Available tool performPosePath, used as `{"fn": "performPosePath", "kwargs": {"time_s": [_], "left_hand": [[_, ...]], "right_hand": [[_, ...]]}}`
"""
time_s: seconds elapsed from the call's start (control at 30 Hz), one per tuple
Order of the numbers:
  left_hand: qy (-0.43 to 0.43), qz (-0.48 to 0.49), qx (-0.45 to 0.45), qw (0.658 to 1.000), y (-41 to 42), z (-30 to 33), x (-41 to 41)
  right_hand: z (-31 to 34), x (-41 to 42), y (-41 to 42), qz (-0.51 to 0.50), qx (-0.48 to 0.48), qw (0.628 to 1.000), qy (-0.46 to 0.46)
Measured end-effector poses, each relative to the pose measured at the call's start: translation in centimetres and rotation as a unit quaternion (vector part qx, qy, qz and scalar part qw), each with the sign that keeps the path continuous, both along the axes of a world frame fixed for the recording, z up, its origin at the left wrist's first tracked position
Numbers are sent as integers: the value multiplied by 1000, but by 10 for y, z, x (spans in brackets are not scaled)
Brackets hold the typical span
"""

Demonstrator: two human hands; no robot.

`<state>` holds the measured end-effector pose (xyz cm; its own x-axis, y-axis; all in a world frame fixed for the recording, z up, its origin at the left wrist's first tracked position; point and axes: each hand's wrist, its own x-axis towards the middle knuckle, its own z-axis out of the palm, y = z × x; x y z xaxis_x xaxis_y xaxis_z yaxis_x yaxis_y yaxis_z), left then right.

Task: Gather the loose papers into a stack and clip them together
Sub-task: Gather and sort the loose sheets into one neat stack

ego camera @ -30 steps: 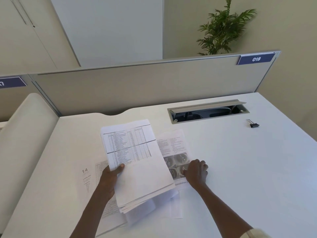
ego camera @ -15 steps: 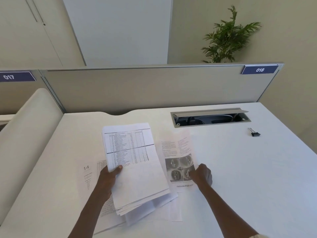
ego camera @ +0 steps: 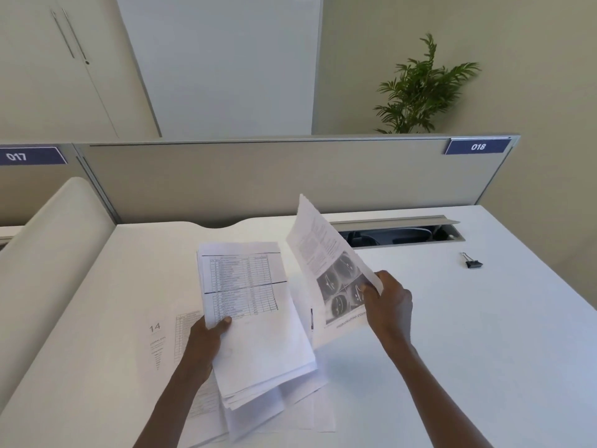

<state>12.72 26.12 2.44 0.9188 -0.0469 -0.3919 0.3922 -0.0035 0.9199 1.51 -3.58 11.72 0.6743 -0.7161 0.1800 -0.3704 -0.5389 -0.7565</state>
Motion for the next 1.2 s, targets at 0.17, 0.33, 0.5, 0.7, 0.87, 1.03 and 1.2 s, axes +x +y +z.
{"fn": "performPosePath", "kwargs": {"time_s": [0.17,0.33,0.5,0.7,0.87,1.03,1.2], "left_hand": [[-3,-6,-15,1000,-13,9,-3],[10,-2,-38,999,-21,16,-4],[7,-46,-93,995,-25,28,-10],[27,-43,-121,991,-18,26,-9],[33,-66,-118,990,-14,25,-11],[95,11,-101,990,-12,25,-3],[26,-37,-88,995,-3,32,-5]], "right_hand": [[23,3,11,41,125,991,-39],[9,9,27,76,242,967,-19],[-24,14,44,92,224,970,31],[-49,15,51,120,44,985,118],[-37,17,53,150,193,964,100],[-41,19,66,141,194,968,77],[-43,28,75,165,182,966,80]]}}
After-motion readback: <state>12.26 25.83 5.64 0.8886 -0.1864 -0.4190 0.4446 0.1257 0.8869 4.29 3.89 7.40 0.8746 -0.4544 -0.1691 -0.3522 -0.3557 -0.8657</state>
